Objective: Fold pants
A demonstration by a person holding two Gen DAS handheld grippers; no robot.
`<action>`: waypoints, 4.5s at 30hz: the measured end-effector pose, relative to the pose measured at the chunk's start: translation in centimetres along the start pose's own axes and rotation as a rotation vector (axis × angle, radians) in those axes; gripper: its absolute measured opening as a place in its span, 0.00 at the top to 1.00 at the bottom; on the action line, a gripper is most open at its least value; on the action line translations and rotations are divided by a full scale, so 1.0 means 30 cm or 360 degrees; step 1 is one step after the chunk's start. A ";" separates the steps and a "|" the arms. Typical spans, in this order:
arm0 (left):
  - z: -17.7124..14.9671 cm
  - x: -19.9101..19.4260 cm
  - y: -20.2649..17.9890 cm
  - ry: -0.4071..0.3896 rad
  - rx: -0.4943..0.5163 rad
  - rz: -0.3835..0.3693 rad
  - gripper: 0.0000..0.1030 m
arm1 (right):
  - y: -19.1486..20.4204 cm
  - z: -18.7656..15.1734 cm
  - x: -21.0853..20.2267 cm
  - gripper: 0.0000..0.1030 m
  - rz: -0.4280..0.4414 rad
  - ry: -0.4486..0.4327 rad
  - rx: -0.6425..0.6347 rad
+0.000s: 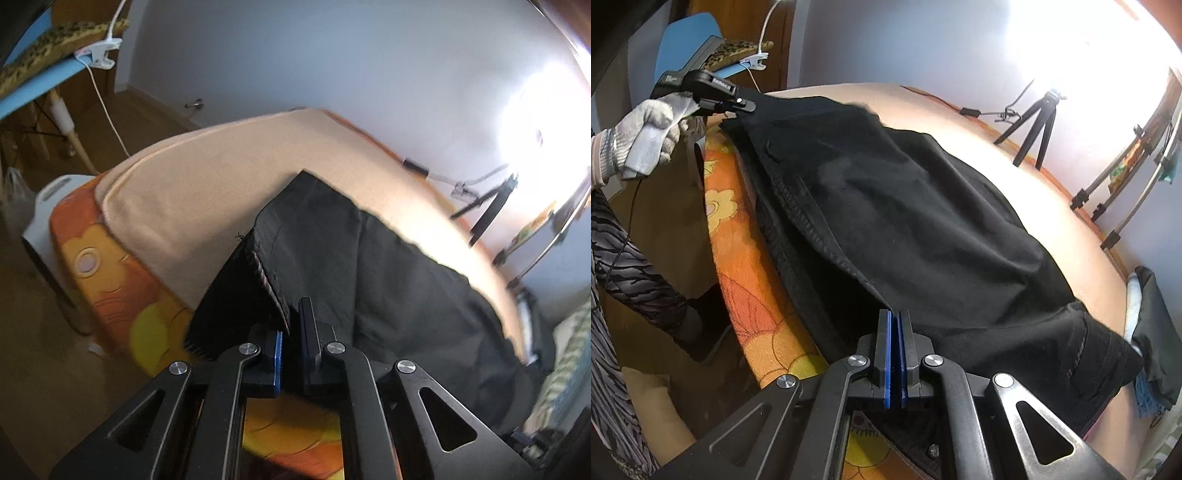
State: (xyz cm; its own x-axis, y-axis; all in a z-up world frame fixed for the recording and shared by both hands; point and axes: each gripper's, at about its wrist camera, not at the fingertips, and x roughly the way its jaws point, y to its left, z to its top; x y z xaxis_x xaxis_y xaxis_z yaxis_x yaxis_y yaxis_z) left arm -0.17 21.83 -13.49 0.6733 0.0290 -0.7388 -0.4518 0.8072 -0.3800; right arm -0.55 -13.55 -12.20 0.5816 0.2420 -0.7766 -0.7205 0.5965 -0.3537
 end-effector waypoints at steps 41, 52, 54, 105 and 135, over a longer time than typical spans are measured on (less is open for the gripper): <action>-0.389 -0.051 -0.990 0.0337 0.1299 -0.0608 0.43 | -0.644 -0.431 -0.247 0.43 -0.0174 -0.0139 0.1442; -0.601 -0.011 -1.178 0.0621 0.1548 -0.0764 0.38 | -0.765 -0.506 -0.130 0.42 0.0036 -0.0082 0.1616; -0.625 0.000 -1.188 0.0644 0.1582 -0.0751 0.38 | -0.775 -0.506 -0.119 0.42 0.0074 -0.0099 0.1622; -0.639 0.009 -1.180 0.0800 0.1492 -0.1026 0.79 | -0.700 -0.537 -0.323 0.99 0.0174 -0.0360 0.1636; -0.172 0.044 -0.741 0.0364 0.0898 -0.0437 0.52 | -0.598 -0.511 -0.269 0.69 -0.0326 -0.0005 0.1382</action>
State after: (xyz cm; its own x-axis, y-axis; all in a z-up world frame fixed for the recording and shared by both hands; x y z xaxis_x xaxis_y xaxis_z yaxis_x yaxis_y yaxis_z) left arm 7.75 0.89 -8.89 0.5507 -0.2972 -0.7800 0.1357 0.9539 -0.2676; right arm 1.91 -37.94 -7.59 0.6695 0.0685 -0.7396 -0.0627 0.9974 0.0356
